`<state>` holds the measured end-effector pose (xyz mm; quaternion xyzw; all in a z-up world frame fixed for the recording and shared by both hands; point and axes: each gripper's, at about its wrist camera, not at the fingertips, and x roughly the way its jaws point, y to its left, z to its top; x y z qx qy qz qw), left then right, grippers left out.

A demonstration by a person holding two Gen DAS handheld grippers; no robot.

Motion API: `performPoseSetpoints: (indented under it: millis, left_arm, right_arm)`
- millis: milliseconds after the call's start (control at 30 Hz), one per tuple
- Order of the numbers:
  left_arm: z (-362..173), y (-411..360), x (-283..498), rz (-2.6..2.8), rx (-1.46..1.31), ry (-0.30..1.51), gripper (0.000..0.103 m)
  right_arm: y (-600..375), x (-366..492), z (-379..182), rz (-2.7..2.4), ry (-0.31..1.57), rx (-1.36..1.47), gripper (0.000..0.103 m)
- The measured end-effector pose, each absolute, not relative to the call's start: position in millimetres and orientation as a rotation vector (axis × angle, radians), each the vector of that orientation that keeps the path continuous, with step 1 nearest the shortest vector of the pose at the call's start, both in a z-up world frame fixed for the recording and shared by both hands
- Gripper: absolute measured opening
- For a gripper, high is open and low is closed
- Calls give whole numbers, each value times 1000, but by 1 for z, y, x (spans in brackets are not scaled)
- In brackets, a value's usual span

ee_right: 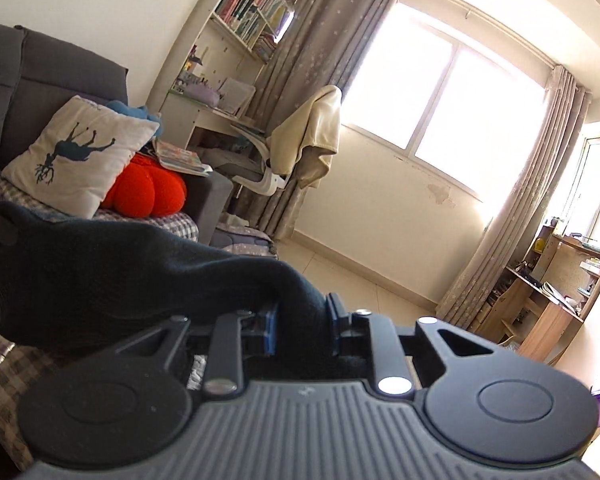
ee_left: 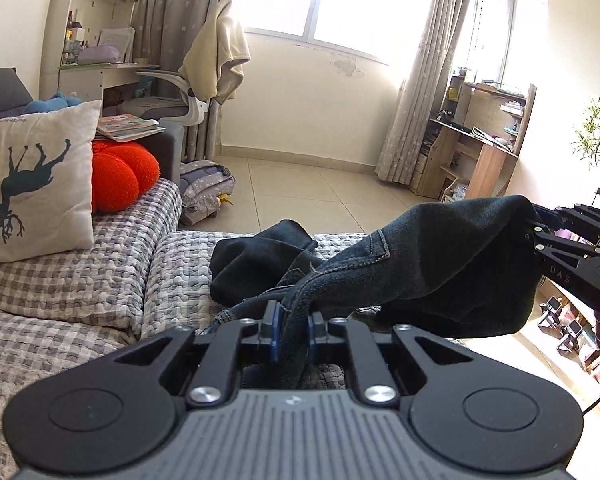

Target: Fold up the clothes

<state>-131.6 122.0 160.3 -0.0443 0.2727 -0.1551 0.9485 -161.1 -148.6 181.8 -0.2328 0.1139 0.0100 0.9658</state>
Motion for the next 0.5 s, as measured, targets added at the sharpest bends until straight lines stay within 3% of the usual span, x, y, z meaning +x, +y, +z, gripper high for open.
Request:
performPoseSetpoints:
  millis: [500]
  left_arm:
    - [139,170,-76,-252,-175,598,12]
  right_arm:
    - [-75,-30,178,72,218,-502,22]
